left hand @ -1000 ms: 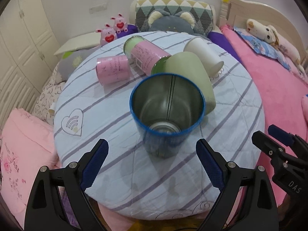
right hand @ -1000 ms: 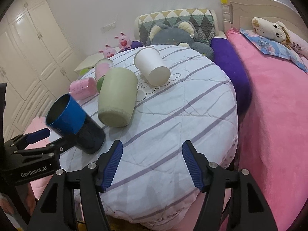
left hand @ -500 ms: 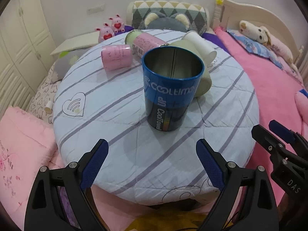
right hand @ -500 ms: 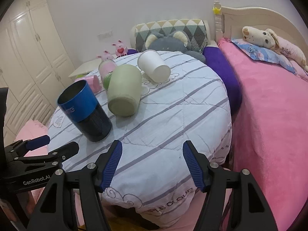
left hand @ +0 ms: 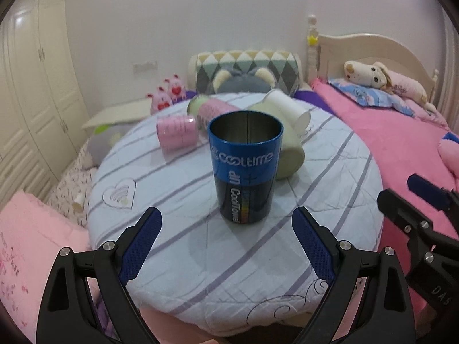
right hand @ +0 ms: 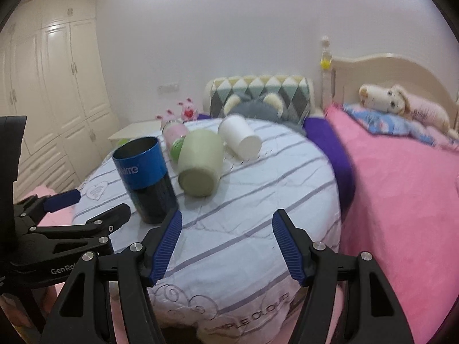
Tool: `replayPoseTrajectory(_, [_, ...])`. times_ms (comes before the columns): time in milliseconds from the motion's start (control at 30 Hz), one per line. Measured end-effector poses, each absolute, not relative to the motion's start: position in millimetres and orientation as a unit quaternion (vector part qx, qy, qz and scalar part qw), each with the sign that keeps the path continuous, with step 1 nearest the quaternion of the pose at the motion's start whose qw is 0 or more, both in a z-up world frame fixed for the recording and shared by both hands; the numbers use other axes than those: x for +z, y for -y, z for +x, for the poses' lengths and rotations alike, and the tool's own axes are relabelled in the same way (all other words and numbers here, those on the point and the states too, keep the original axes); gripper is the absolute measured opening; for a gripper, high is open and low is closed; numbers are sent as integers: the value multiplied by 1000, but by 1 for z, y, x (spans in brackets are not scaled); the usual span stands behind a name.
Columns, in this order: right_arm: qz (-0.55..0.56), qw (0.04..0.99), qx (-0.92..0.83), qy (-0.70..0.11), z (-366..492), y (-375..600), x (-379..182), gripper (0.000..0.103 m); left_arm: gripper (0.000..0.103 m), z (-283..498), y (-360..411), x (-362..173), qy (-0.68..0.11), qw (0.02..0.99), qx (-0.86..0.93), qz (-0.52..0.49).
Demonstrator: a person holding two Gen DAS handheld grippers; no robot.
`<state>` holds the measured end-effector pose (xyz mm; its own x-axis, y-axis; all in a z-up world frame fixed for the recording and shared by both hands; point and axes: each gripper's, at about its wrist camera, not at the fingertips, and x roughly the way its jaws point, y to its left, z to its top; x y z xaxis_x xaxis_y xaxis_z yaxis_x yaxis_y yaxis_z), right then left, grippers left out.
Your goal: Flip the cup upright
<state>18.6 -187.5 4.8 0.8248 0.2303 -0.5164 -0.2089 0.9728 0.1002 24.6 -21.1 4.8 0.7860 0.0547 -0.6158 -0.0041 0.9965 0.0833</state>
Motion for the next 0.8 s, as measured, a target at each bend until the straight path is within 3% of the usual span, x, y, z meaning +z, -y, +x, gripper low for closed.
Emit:
replayPoseTrajectory(233, [6,964,111,-241,18,191,2,67,94,15,25,7,-254,966,20,38])
replayPoseTrajectory(800, [35,969,116,-215,14,197,-9,67,94,15,28,-7,-239,970,28,45])
